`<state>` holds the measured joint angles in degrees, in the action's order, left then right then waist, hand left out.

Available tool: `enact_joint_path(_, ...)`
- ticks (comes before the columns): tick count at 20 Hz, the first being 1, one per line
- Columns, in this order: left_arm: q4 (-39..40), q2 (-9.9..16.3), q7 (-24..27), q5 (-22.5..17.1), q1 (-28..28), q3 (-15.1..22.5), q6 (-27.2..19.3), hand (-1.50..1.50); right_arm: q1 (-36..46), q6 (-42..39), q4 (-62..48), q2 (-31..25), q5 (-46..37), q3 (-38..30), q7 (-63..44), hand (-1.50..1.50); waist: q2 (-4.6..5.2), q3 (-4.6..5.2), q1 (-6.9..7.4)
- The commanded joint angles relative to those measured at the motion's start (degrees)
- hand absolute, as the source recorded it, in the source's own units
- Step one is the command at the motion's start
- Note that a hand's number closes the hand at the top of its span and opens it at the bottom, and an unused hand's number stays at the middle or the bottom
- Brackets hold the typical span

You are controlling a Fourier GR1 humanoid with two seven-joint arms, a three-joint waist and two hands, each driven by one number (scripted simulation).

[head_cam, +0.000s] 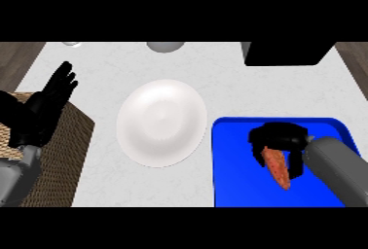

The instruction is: Pick the sweet potato from the tray and place it in the plate

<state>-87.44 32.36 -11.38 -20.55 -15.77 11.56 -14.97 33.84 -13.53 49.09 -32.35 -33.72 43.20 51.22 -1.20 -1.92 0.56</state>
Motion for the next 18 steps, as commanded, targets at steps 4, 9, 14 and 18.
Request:
enact_joint_path(4, 6.2, -4.7, 4.7, 0.1, 5.8, 2.1, 0.0, 0.0, 0.1, -0.9, -1.6, 2.5, 1.8, -1.8, 2.1, 1.5, 1.73, 1.99, -0.22)
enact_joint_path(9, 4.2, -2.4, 2.2, -0.9, 5.9, 1.8, -1.0, 0.0, -2.4, 7.7, 5.9, 14.2, 1.2, -3.0, -15.2, 1.5, 0.55, 2.19, -1.75)
enact_joint_path(14, 1.9, -0.1, -0.6, -2.5, 4.9, 1.9, -0.9, 0.0, -1.6, 12.5, 8.2, 29.0, -2.6, -1.2, -32.4, 1.5, -0.48, 2.42, -0.99)
enact_joint_path(18, 1.9, 0.5, -1.8, -3.4, 3.8, 2.1, -0.7, 0.0, 0.5, 23.3, 15.0, 32.0, -4.4, -2.3, -43.9, 1.5, -0.78, 2.11, -1.5)
